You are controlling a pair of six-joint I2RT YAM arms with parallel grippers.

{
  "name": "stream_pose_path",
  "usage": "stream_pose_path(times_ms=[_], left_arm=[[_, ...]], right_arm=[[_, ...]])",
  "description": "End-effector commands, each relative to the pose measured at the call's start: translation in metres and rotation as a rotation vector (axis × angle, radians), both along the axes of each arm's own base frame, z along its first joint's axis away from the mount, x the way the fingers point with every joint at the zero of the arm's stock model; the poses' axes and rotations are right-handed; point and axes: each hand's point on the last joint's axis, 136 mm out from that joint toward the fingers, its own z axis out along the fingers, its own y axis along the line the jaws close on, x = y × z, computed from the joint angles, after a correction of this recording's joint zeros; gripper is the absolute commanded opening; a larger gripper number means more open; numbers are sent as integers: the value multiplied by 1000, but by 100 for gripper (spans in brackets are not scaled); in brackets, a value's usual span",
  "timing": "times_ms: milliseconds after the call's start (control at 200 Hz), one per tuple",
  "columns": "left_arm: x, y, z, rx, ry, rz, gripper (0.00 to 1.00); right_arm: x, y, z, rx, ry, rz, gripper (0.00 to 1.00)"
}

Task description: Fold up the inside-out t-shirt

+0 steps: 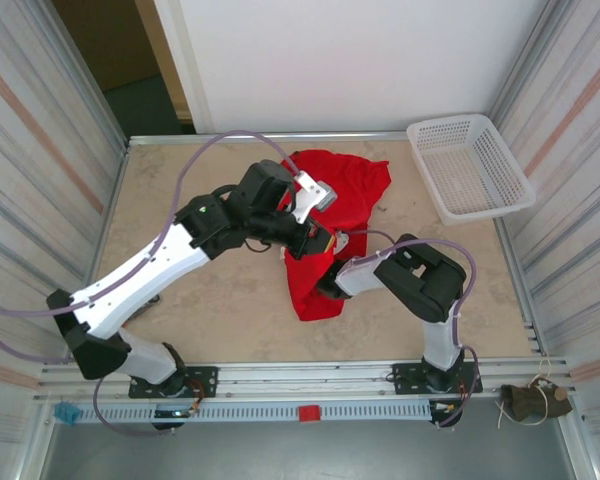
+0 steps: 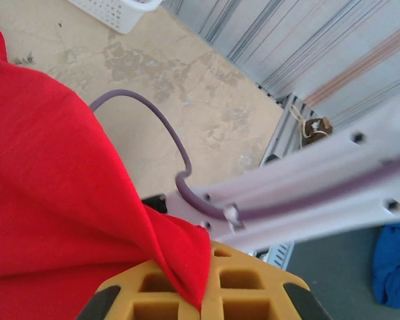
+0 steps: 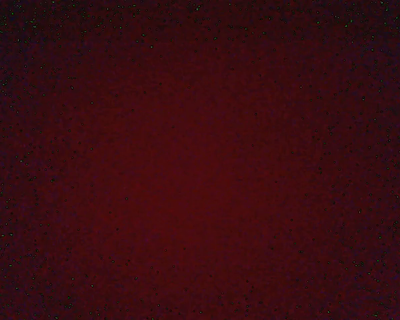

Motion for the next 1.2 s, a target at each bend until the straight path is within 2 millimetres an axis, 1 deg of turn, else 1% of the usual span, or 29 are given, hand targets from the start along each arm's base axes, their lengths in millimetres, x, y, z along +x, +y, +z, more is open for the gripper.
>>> stream_pose_path(times_ms=[0,50,155,185,250,326,421,436,516,551,621,721,802,862,932,1057,1117,1197], left_arm=[[-24,5,27,-99,23,-45,0],[-27,3,29,-116,31,-49,0],[-34,-1,33,-128,29,-62,0],[-34,-1,31,-118,25,-56,0],[-28,2,24,-86,12,-21,0],[-19,9,17,-51,-19,29,0],[-9,17,14,-35,-28,82,0],[-7,18,14,-36,-31,88,0],[-1,22,16,-38,-45,112,0],[2,24,18,-42,-48,117,0],[3,25,22,-55,-47,110,0],[0,20,32,-86,-42,78,0],[-4,13,45,-127,-30,44,0],[-8,7,60,-177,-25,15,0],[-14,1,79,-240,-14,-27,0],[-26,-4,114,-348,-5,-89,0],[-27,-5,123,-367,-8,-96,0],[-26,-6,127,-373,-13,-96,0]], right_arm=[[10,-13,2,-9,17,-57,0],[13,-15,3,-15,22,-66,0],[17,-30,2,-25,39,-99,0],[16,-34,2,-25,41,-99,0],[15,-40,4,-18,49,-92,0],[12,-41,16,-26,41,-59,0],[0,-41,33,-35,43,-19,0],[-3,-41,33,-33,50,-16,0],[-12,-34,50,-16,23,9,0],[-16,-32,53,-18,19,15,0],[-16,-27,58,-18,8,23,0],[-2,-19,57,1,1,22,0],[12,-15,57,16,-19,1,0],[24,-15,56,16,-29,-28,0],[39,-20,57,13,-52,-71,0],[61,-32,52,32,-50,-137,0],[71,-37,52,40,-44,-152,0],[80,-43,49,37,-29,-164,0]])
